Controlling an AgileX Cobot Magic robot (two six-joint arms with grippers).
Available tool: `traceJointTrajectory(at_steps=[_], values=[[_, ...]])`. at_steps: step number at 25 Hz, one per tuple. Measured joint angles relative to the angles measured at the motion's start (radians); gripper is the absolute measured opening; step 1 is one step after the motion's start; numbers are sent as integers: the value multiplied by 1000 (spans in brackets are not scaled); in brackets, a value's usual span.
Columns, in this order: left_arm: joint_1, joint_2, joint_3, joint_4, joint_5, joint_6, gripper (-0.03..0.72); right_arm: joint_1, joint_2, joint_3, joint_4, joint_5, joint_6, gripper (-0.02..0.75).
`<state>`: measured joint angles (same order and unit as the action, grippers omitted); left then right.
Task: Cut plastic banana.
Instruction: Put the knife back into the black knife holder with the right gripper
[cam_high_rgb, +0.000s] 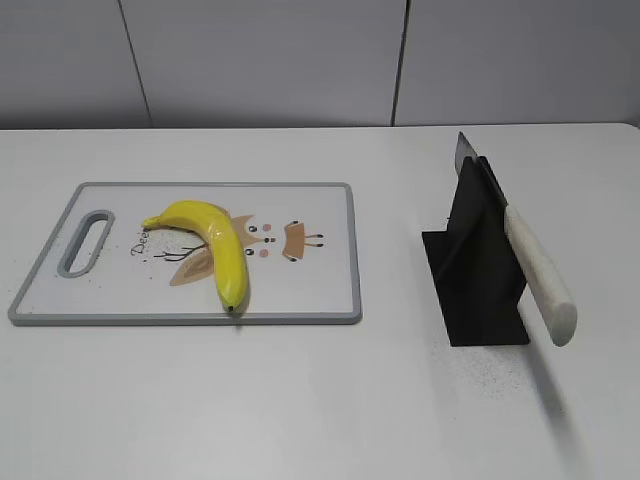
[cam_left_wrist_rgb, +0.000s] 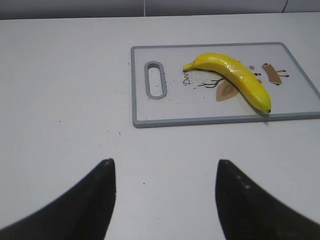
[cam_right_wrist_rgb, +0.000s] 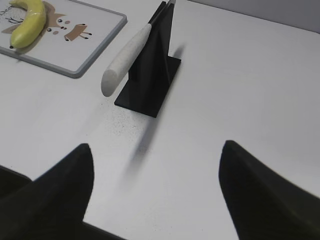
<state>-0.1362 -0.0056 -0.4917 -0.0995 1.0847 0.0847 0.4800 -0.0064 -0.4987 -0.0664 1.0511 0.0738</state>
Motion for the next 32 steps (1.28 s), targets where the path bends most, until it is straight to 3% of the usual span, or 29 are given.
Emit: traceJointTrajectory(at_steps=[4,13,18,32], values=[[0,0,0,0,0,0,592,-27,0,0,1,0,0,589],[0,0,0,0,0,0,591,-251,0,0,1,0,-2,589],[0,0,0,0,0,0,591,-326,0,0,1,0,-2,588],[0,0,0,0,0,0,589,-335,0,0,1,0,-2,580]])
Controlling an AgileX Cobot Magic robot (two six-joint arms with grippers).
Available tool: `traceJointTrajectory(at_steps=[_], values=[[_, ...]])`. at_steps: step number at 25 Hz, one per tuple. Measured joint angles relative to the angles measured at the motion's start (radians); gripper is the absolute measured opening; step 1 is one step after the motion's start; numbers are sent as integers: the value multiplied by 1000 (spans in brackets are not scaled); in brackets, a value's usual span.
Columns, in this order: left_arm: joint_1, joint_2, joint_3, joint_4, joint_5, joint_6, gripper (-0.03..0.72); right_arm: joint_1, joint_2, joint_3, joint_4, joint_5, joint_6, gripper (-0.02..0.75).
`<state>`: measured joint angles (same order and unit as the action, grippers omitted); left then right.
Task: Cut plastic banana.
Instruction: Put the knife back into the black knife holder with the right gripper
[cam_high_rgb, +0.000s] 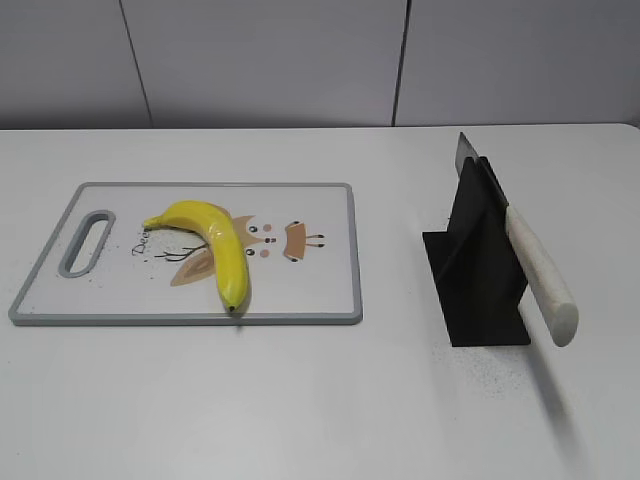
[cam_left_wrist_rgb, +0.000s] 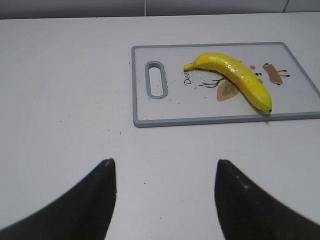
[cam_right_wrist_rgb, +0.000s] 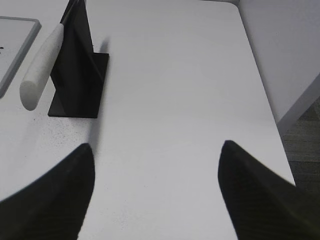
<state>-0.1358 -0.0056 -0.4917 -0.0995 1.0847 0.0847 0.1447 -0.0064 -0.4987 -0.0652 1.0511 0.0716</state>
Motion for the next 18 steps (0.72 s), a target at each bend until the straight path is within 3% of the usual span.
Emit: traceJointTrajectory(at_steps=[18], values=[[0,0,0,0,0,0,589,0,0,0,1,0,-1,580]])
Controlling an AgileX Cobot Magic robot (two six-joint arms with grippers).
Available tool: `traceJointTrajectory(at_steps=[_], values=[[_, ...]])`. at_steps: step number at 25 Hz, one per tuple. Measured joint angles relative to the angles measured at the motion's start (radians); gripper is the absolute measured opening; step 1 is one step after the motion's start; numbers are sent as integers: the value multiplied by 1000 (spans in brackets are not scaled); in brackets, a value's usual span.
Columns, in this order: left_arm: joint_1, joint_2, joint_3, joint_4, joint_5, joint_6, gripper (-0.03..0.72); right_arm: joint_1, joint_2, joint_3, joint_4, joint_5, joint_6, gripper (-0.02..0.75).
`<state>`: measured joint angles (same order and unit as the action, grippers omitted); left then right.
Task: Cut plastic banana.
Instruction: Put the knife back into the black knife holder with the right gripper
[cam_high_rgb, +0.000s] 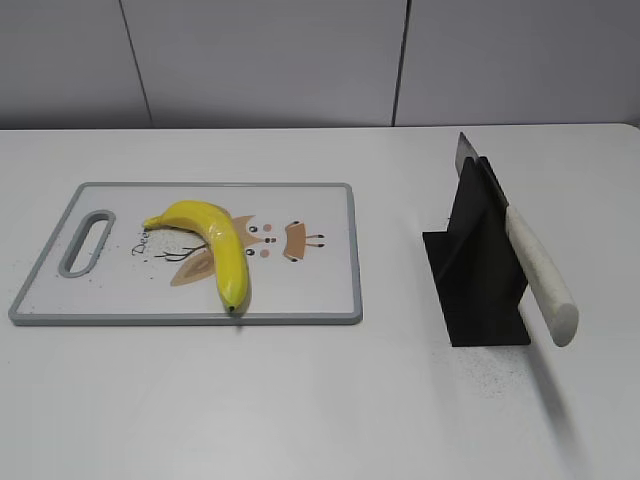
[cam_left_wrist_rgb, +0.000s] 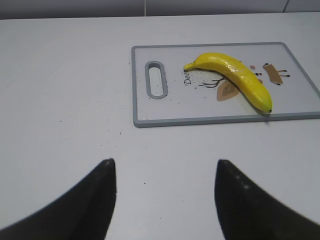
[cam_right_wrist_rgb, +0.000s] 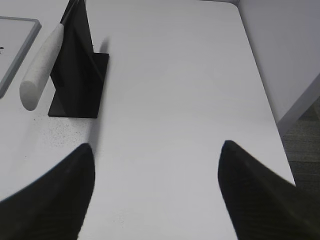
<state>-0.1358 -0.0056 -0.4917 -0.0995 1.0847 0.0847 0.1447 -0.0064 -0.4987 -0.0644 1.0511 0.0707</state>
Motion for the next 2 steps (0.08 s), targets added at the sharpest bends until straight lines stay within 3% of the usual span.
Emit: traceJointTrajectory(at_steps=[2], values=[[0,0,0,0,0,0,589,0,0,0,0,0,0,580]])
